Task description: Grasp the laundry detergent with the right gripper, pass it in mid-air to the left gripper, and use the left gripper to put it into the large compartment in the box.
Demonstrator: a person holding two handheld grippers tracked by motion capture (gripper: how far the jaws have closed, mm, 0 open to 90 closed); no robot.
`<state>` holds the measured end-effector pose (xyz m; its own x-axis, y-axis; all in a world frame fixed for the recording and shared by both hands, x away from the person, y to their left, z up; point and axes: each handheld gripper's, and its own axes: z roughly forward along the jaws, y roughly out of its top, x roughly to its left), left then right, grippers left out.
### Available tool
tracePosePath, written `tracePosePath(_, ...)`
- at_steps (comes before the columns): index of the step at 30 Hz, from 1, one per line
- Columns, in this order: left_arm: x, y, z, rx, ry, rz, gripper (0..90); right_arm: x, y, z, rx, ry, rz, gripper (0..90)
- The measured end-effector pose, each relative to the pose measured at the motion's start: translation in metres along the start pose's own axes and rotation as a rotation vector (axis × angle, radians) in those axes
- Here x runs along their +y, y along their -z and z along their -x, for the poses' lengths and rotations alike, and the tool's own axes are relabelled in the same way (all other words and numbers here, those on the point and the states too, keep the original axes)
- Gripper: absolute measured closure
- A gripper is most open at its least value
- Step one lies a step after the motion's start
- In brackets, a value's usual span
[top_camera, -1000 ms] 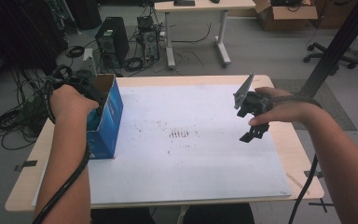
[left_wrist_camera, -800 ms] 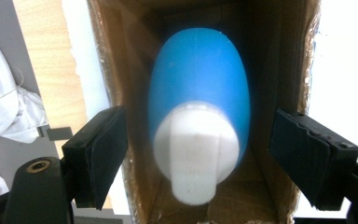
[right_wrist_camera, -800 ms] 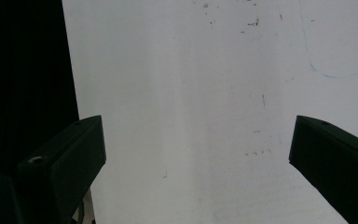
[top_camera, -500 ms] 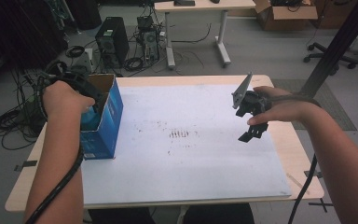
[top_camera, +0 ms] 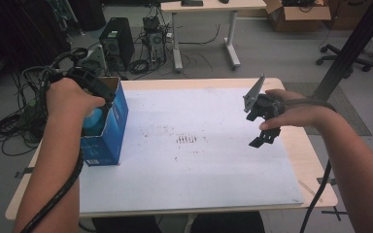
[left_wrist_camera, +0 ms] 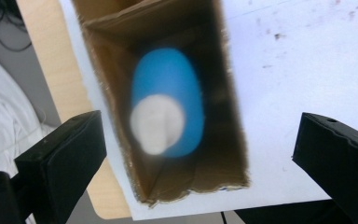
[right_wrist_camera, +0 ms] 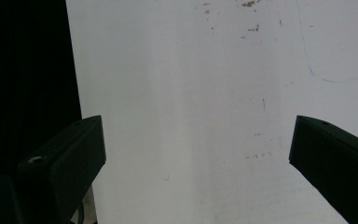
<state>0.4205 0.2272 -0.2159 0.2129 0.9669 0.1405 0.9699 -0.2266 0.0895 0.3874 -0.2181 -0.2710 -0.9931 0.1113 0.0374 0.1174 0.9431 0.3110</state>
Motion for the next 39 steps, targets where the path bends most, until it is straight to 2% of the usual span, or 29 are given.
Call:
tracePosePath(1,0.001,0.003,0.005,0.001,-0.032,0.002,0.2,-0.001,0.001,-0.001,-0.005,0.001,0.009,3.4)
tracePosePath(3,0.001,0.004,0.008,-0.009,-0.041,0.003,0.2,-0.001,0.003,-0.001,-0.005,-0.002,0.02,3.4)
tracePosePath(6,0.002,0.008,0.016,-0.014,-0.086,0.013,0.2,-0.004,0.007,-0.003,-0.012,0.002,0.041,3.4)
tracePosePath(9,0.004,0.013,0.027,-0.024,-0.147,0.019,0.2,-0.007,0.008,-0.004,-0.014,-0.001,0.044,3.5)
tracePosePath(10,0.005,0.017,0.034,-0.029,-0.195,0.026,0.2,-0.009,0.01,-0.004,-0.018,-0.005,0.045,3.5)
tracePosePath(11,0.005,0.017,0.034,-0.029,-0.195,0.026,0.2,-0.009,0.01,-0.004,-0.018,-0.005,0.045,3.5)
tracePosePath(13,0.004,0.027,0.044,-0.027,-0.265,0.056,0.2,-0.011,0.011,-0.005,-0.02,-0.008,0.046,3.5)
tracePosePath(17,0.0,0.046,0.061,-0.026,-0.366,0.123,0.2,-0.014,0.017,-0.007,-0.031,0.0,0.063,3.5)
tracePosePath(19,-0.001,0.054,0.069,-0.019,-0.423,0.135,0.2,-0.016,0.02,-0.009,-0.036,0.005,0.072,3.5)
tracePosePath(23,-0.004,0.067,0.086,0.007,-0.564,0.141,0.2,-0.018,0.023,-0.012,-0.042,0.008,0.072,3.4)
tracePosePath(24,-0.006,0.072,0.092,-0.001,-0.622,0.157,0.2,-0.019,0.024,-0.013,-0.044,0.006,0.071,3.4)
tracePosePath(25,-0.006,0.075,0.095,-0.008,-0.662,0.17,0.2,-0.019,0.024,-0.014,-0.043,0.01,0.071,3.4)
tracePosePath(27,-0.009,0.082,0.1,-0.056,-0.72,0.185,0.2,-0.02,0.024,-0.015,-0.042,0.015,0.068,3.4)
tracePosePath(29,-0.011,0.089,0.107,-0.078,-0.797,0.2,0.2,-0.019,0.024,-0.016,-0.04,0.02,0.061,3.5)
tracePosePath(30,-0.012,0.091,0.11,-0.099,-0.819,0.197,0.2,-0.019,0.024,-0.016,-0.04,0.02,0.061,3.5)
tracePosePath(32,-0.014,0.093,0.118,-0.102,-0.879,0.195,0.2,-0.018,0.023,-0.017,-0.036,0.021,0.057,3.5)
tracePosePath(33,-0.014,0.093,0.121,-0.122,-0.896,0.185,0.2,-0.017,0.023,-0.017,-0.035,0.028,0.056,3.5)
tracePosePath(34,-0.015,0.093,0.125,-0.126,-0.933,0.172,0.2,-0.016,0.022,-0.017,-0.033,0.027,0.052,3.4)
tracePosePath(36,-0.017,0.091,0.131,-0.137,-0.97,0.152,0.2,-0.013,0.022,-0.018,-0.027,0.033,0.049,3.5)
tracePosePath(37,-0.019,0.088,0.136,-0.125,-1.022,0.147,0.2,-0.011,0.02,-0.019,-0.026,0.041,0.042,3.5)
tracePosePath(38,-0.019,0.088,0.136,-0.125,-1.022,0.147,0.2,-0.011,0.02,-0.019,-0.026,0.041,0.042,3.5)
tracePosePath(39,-0.02,0.086,0.139,-0.117,-1.045,0.135,0.2,-0.009,0.019,-0.02,-0.028,0.046,0.033,3.5)
